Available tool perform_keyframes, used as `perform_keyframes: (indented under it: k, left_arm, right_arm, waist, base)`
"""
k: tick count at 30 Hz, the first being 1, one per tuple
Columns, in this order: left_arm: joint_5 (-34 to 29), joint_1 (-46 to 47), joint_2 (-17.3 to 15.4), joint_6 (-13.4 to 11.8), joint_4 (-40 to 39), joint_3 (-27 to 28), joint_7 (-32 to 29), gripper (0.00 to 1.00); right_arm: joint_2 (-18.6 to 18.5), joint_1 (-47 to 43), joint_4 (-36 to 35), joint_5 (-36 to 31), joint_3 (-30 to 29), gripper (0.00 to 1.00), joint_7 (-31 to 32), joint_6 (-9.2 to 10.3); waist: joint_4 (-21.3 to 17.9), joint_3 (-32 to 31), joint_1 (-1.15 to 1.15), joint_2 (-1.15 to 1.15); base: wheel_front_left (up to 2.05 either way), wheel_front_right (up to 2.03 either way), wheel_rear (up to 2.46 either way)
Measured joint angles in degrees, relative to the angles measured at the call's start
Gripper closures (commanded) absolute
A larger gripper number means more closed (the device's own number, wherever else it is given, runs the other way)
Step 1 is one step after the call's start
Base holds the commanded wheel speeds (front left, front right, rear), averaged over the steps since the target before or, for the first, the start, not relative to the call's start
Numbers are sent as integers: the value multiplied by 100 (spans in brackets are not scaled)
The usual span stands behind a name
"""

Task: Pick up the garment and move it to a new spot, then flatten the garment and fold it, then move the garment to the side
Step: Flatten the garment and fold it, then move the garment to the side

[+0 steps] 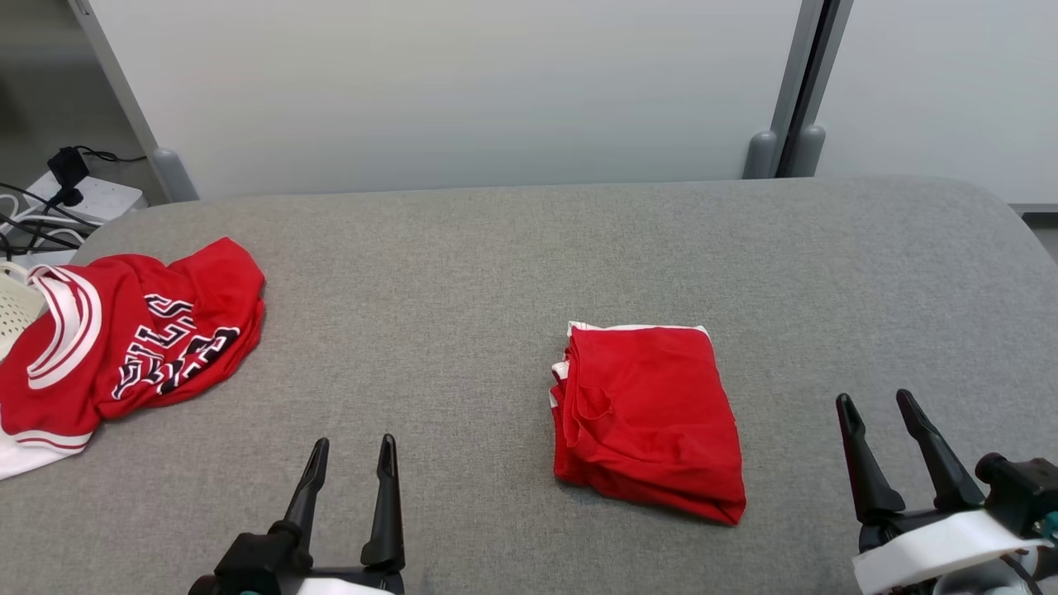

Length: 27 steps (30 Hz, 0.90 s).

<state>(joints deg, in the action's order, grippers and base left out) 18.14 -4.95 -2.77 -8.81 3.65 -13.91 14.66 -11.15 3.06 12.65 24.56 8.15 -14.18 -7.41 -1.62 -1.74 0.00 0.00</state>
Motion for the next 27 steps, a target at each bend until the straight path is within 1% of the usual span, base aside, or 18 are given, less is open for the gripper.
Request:
perform_keyframes:
  k: [7,22,25,27]
  left_arm:
    - [-110,-123,0,19,-2,116,0,0]
    - [-199,-196,0,171,62,252,0,0]
    - [-200,-196,0,177,73,250,0,0]
    - [-200,-196,0,177,74,244,0,0]
  right_arm:
    - [43,-153,-16,-38,-114,0,0,0]
    - [88,-279,76,-41,-151,0,0,0]
    - [101,-279,110,-36,-135,0,0,0]
    - [90,-279,193,25,11,0,-1,0]
  waist:
    - [51,-93,0,0]
    - [117,-167,0,0]
    - [131,-154,0,0]
    - [150,-140,0,0]
  base:
    - [0,0,0]
    - [0,0,0]
    - [0,0,0]
    - [0,0,0]
